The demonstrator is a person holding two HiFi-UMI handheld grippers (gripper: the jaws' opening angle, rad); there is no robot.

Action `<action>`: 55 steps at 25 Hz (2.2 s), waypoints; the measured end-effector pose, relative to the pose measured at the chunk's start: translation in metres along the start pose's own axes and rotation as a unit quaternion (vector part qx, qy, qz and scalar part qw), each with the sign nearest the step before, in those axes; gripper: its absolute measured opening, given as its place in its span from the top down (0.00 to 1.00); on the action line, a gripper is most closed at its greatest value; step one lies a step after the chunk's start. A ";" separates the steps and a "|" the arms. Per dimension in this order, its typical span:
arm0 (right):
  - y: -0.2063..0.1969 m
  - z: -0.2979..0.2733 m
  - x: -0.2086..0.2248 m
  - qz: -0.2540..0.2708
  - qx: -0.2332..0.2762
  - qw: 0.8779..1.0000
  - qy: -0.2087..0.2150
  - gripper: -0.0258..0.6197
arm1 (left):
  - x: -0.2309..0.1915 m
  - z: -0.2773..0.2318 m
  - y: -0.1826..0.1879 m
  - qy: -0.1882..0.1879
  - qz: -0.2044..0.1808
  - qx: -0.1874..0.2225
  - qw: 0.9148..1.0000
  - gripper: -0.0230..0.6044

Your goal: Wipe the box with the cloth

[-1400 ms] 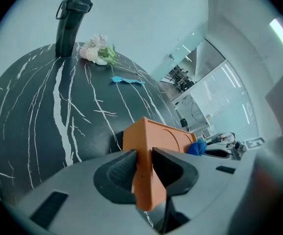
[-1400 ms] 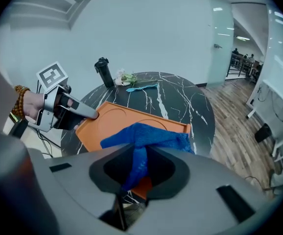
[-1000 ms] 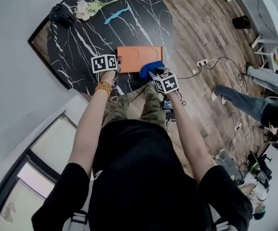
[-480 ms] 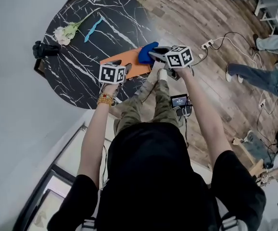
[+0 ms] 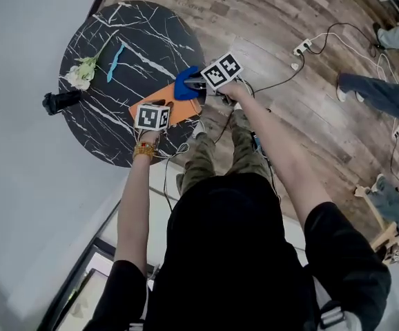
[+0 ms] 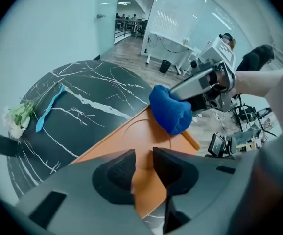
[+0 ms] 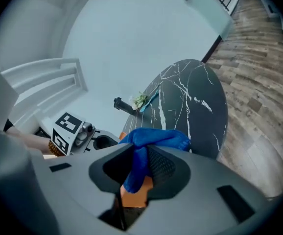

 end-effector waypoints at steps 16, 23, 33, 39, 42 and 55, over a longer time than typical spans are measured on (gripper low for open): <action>-0.056 0.013 -0.019 0.023 -0.009 1.000 0.014 0.85 | -0.002 0.001 0.002 0.015 0.072 0.027 0.997 0.77; -0.082 0.022 -0.025 -0.023 -0.016 0.998 0.059 0.85 | -0.001 0.005 0.005 0.024 0.081 0.037 0.996 0.79; 0.004 0.032 0.023 -0.036 0.042 0.996 0.072 0.85 | -0.004 0.001 0.005 0.023 0.087 0.054 0.995 0.79; -0.002 -0.004 0.006 -0.084 0.035 0.991 0.097 0.84 | -0.004 0.004 0.003 0.028 0.091 0.050 0.994 0.79; -0.014 0.001 0.004 -0.129 0.062 0.985 0.095 0.84 | -0.004 0.003 0.003 0.027 0.090 0.056 0.994 0.79; -0.080 0.023 -0.013 -0.160 0.058 0.982 0.084 0.84 | 0.000 0.003 0.003 0.031 0.095 0.066 0.993 0.81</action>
Point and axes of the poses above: the fingertips, and each gripper's own axes: z backward along the fingers, x to its right, y out of its top, the point moved 1 cm from there along z, backward along the fingers, and after that the axes turned 12 degrees about -y, right-handed, at the moved point
